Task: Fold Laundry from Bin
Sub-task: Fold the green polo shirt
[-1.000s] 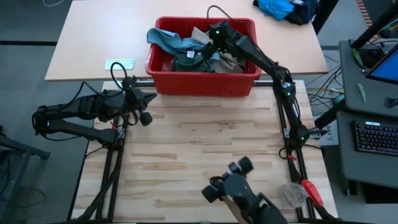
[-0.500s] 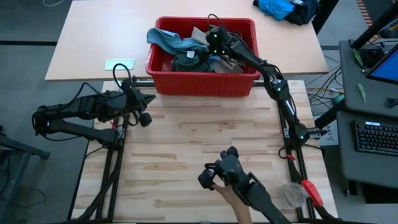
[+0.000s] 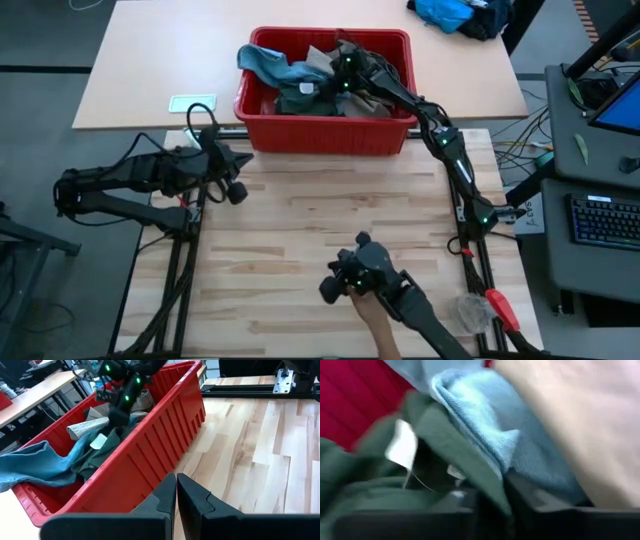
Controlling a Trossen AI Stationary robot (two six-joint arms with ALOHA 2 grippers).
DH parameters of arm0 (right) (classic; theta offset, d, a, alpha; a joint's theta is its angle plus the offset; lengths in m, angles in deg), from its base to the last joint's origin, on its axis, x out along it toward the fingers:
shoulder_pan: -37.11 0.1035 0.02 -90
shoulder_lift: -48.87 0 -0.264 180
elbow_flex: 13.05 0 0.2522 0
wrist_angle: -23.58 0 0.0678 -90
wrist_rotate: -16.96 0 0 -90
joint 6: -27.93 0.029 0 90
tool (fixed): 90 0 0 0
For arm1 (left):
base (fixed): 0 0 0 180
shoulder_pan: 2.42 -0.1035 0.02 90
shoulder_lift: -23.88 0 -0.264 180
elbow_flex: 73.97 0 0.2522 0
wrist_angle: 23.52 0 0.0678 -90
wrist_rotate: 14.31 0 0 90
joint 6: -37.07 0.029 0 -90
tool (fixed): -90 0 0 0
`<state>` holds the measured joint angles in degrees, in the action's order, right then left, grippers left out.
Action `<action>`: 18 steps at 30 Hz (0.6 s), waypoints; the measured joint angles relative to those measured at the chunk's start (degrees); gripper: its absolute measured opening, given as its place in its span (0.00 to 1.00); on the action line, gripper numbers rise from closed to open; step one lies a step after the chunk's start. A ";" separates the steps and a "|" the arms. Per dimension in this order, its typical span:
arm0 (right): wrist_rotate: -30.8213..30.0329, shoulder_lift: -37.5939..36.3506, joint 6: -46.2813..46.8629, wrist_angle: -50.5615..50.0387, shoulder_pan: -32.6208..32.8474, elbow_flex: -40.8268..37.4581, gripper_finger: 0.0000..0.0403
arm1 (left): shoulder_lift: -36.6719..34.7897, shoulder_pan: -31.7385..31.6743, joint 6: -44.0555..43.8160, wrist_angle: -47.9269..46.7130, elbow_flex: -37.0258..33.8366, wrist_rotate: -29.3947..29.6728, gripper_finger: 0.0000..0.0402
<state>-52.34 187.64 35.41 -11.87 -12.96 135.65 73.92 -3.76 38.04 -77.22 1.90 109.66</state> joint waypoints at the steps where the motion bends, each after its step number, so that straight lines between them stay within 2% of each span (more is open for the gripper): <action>1: 0.32 -0.92 -0.46 0.55 0.02 0.00 0.08 | 0.22 0.00 0.00 0.00 0.00 0.00 0.00; 13: 0.06 -17.30 -4.02 0.48 4.08 0.00 0.05 | 1.33 0.00 -0.02 0.06 0.00 -0.02 0.00; 18: -5.17 -24.36 -7.17 -0.59 7.62 0.00 0.05 | 1.29 0.00 -0.02 0.06 0.00 -0.04 0.00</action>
<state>-57.51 163.27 28.23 -12.46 -5.34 135.65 75.21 -3.76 38.02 -77.16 1.90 109.62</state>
